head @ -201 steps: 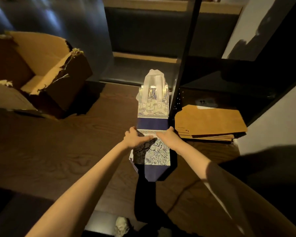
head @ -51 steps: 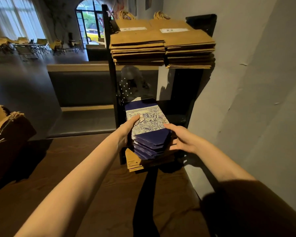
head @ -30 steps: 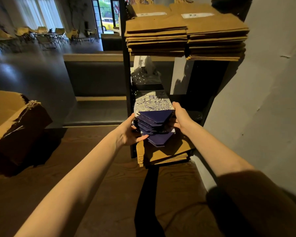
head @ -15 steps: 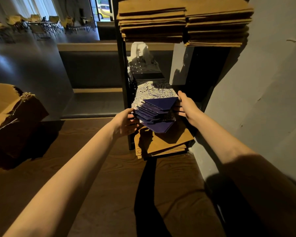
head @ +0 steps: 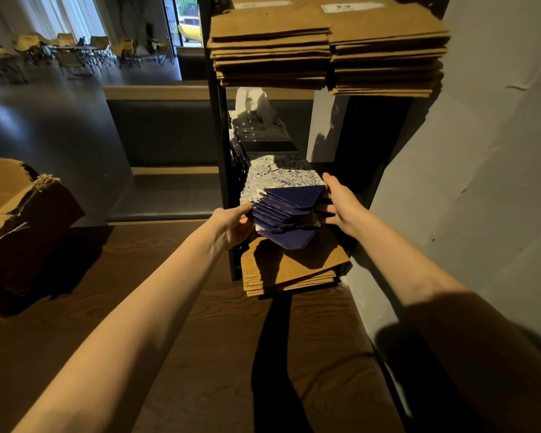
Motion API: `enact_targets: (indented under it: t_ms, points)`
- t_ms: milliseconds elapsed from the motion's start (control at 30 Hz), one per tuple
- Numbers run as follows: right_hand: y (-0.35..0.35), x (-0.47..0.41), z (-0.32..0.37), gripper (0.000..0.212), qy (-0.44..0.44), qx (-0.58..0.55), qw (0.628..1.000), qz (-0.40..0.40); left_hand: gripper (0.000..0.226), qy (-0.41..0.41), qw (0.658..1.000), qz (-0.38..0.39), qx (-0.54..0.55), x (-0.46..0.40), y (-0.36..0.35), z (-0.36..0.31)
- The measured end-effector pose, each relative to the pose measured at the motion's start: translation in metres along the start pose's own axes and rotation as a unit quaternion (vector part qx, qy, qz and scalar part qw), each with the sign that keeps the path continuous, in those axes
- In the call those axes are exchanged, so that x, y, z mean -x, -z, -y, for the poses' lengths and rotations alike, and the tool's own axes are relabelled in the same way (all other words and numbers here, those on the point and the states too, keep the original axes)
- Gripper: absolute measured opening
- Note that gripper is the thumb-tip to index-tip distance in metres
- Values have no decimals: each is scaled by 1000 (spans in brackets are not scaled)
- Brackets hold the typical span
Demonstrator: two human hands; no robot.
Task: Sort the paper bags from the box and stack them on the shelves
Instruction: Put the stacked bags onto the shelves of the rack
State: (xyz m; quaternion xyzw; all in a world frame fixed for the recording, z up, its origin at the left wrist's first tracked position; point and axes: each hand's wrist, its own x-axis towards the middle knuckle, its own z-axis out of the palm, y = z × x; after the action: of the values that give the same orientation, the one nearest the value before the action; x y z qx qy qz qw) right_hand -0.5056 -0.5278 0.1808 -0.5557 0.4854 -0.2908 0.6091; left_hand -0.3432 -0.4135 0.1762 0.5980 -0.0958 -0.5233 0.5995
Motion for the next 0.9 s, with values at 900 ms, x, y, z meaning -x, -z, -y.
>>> enact_targets:
  t_ms: [900]
  points:
    - [13,9,-19,48,-61,30,997,30,23,24,993,92,-73,4,-22,-6]
